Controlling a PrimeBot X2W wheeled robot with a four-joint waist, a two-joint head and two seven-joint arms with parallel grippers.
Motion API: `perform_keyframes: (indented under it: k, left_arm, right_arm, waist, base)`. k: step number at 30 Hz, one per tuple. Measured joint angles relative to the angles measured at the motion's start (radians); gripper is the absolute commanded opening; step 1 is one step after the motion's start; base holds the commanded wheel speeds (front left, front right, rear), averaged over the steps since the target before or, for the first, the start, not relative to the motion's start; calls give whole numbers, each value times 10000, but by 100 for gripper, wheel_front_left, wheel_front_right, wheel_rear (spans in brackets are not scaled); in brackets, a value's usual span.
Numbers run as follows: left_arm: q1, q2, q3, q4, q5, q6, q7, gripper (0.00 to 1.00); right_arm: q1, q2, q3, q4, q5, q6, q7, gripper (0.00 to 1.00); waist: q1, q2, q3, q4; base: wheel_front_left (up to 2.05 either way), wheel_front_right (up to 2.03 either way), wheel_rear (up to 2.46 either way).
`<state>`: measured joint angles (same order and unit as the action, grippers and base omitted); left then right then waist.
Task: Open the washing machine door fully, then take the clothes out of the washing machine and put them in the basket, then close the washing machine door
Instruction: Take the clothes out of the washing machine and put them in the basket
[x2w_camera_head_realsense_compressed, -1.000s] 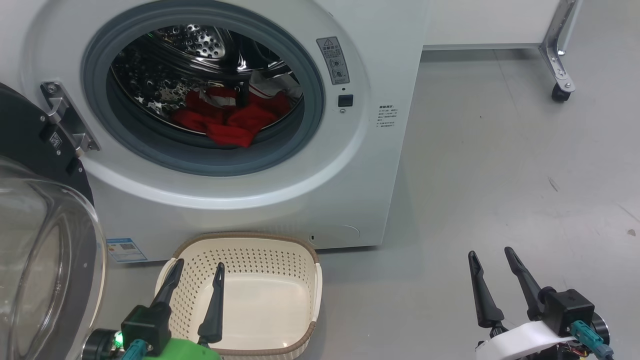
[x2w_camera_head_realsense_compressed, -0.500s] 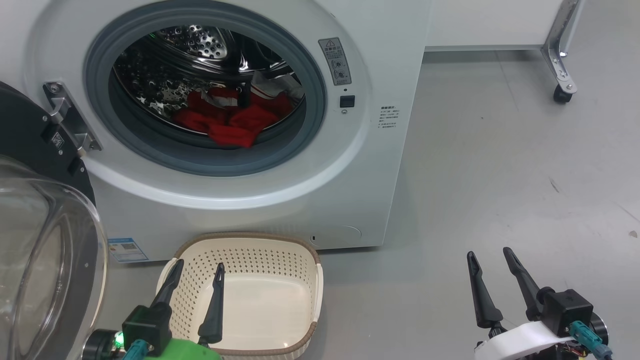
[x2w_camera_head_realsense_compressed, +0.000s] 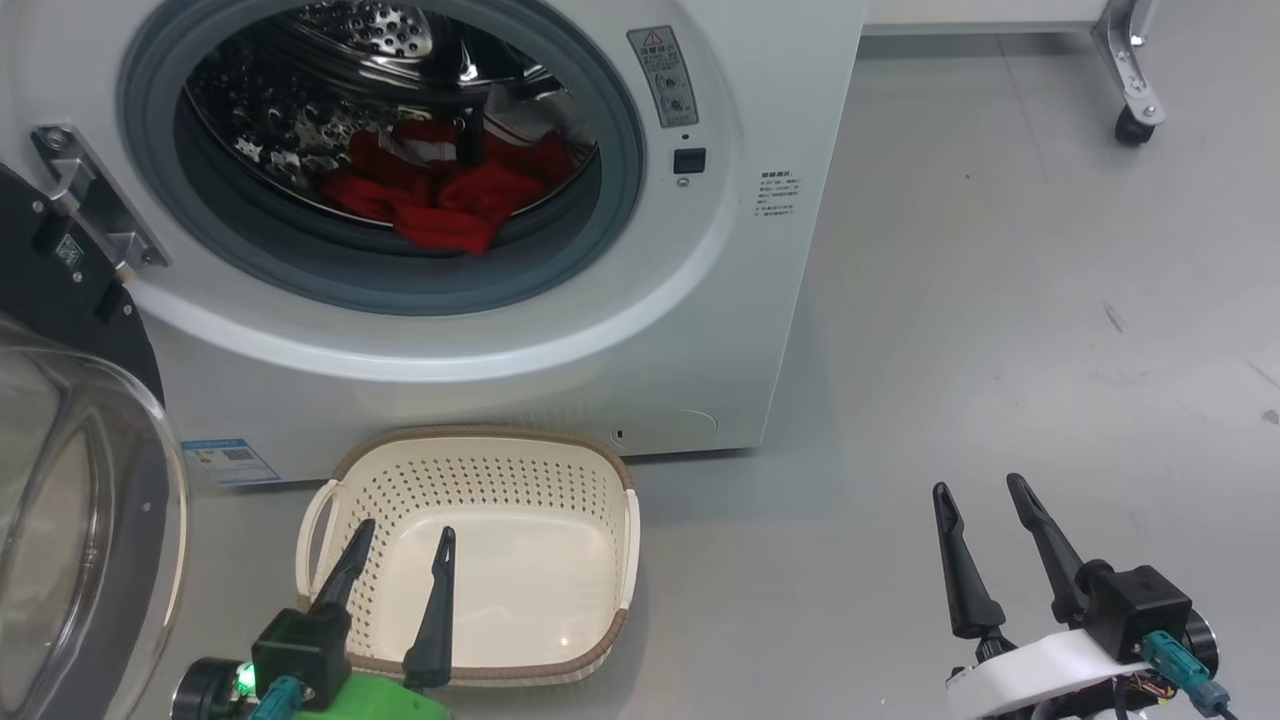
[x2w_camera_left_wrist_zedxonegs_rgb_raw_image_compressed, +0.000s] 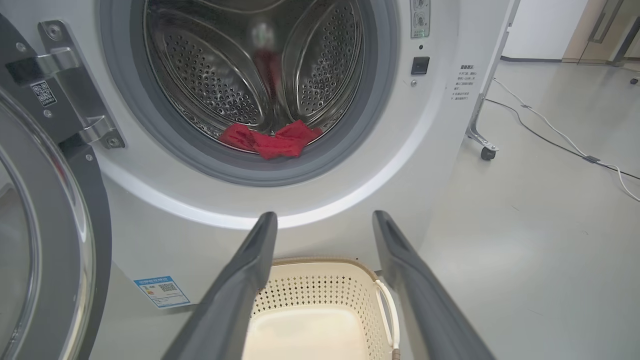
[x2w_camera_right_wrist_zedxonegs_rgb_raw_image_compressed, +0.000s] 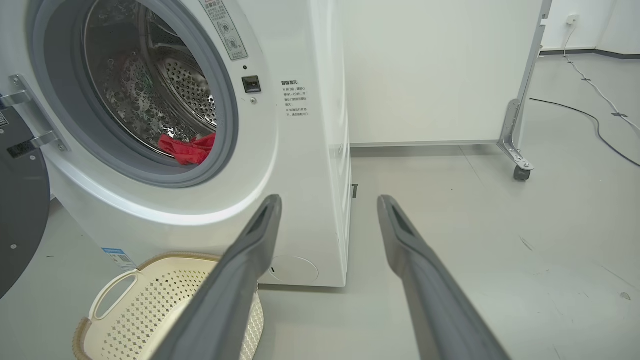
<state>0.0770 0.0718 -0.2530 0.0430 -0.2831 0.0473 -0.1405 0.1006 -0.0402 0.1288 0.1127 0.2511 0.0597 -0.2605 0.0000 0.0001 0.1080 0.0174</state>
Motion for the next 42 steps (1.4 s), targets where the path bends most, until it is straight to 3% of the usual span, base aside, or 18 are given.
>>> perform_keyframes:
  k: [6,16,26,42]
  left_arm:
    - [-247,-29,-107,247,-293,-146,161,100]
    - [-2168,-205,94,940,-1114,-272,713,100]
    - [-4756,-136,525,1233,-1732,-587,2201,100]
    - [-8283,1638,1262,2220,-2015,-961,5173,100]
  right_arm:
    - [-246,-2,19,-163,-35,4,0,100]
    - [-920,-8,228,-479,-42,54,0,100]
    - [-1891,-23,460,-715,192,153,0,100]
    - [-2876,-50,1110,-606,1197,180,0,100]
  waist:
    - [0,0,671,-60]
    - [0,0,1992,-203]
    - [0,0,3231,-462]
    - [1,0,4610,-1680]
  base:
    - [0,0,0]
    - [0,0,0]
    - [0,0,0]
    - [0,0,0]
